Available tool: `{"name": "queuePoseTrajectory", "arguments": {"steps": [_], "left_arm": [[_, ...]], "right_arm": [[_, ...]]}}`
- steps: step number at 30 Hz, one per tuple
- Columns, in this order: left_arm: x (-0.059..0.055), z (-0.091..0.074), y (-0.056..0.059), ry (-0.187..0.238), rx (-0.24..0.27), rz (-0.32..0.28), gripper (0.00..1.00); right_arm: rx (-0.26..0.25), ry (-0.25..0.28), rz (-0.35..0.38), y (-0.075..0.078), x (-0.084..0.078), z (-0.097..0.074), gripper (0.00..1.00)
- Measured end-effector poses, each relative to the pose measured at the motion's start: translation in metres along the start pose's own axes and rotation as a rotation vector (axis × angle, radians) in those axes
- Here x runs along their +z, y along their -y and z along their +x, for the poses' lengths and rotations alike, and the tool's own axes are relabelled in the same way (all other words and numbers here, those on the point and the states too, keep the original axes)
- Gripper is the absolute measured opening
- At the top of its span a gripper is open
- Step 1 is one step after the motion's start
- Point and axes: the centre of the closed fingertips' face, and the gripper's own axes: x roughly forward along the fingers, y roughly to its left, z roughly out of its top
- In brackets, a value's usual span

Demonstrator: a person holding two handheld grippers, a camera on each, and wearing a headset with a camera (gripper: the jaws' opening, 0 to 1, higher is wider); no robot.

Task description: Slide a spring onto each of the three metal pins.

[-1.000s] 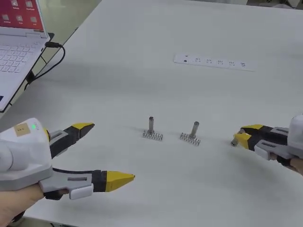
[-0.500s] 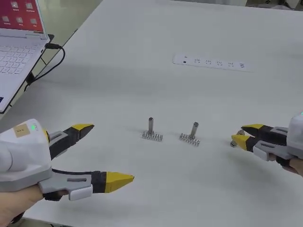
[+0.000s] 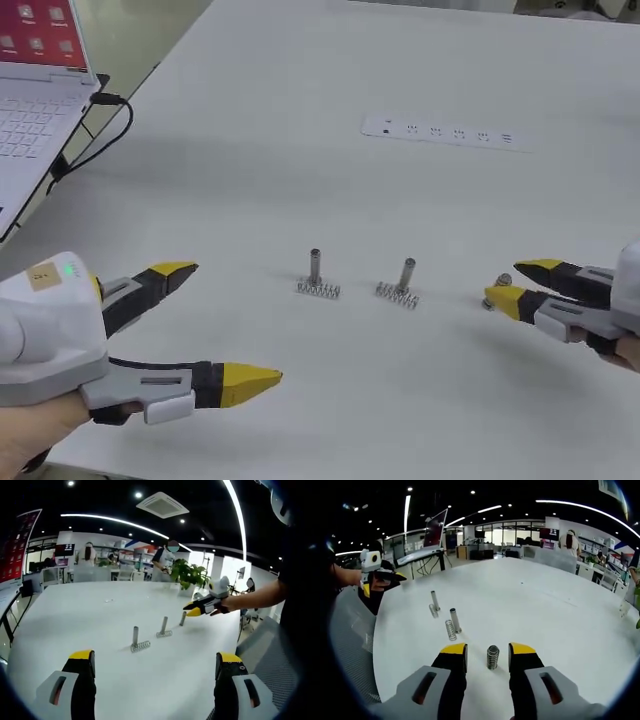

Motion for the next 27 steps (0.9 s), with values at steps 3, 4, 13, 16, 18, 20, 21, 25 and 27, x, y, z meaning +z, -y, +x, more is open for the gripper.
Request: {"name": "queuePoseTrajectory", "arguments": {"steps": [3, 4, 13, 16, 18, 20, 21, 25, 27], "left_arm": [[0.000, 0.000, 0.000, 0.002, 0.001, -0.002, 0.98], [0.000, 0.000, 0.000, 0.002, 0.000, -0.002, 0.98], [-0.001, -0.001, 0.001, -0.005, -0.004, 0.000, 0.98], [-0.001, 0.000, 0.001, -0.005, -0.004, -0.002, 0.98], [0.000, 0.000, 0.001, -0.003, -0.005, -0.002, 0.98], [-0.001, 0.001, 0.000, -0.005, -0.006, -0.002, 0.98], [-0.001, 0.001, 0.000, -0.005, -0.005, -0.002, 0.98], [-0.001, 0.000, 0.000, -0.005, -0.005, -0.002, 0.98], [-0.001, 0.000, 0.000, -0.006, -0.005, -0.003, 0.98]], "right_arm": [[-0.003, 0.006, -0.001, -0.002, 0.002, -0.002, 0.34], [-0.003, 0.006, 0.002, -0.002, 0.002, -0.002, 0.35], [-0.002, 0.025, -0.016, -0.010, 0.011, -0.010, 0.34], [0.001, 0.035, -0.038, -0.014, 0.017, -0.013, 0.34], [0.007, 0.047, -0.050, -0.018, 0.023, -0.014, 0.34], [0.016, 0.060, -0.061, -0.022, 0.029, -0.015, 0.34], [0.024, 0.069, -0.069, -0.025, 0.033, -0.015, 0.34], [0.048, 0.091, -0.079, -0.035, 0.044, -0.014, 0.32], [0.059, 0.098, -0.083, -0.041, 0.050, -0.013, 0.32]]}}
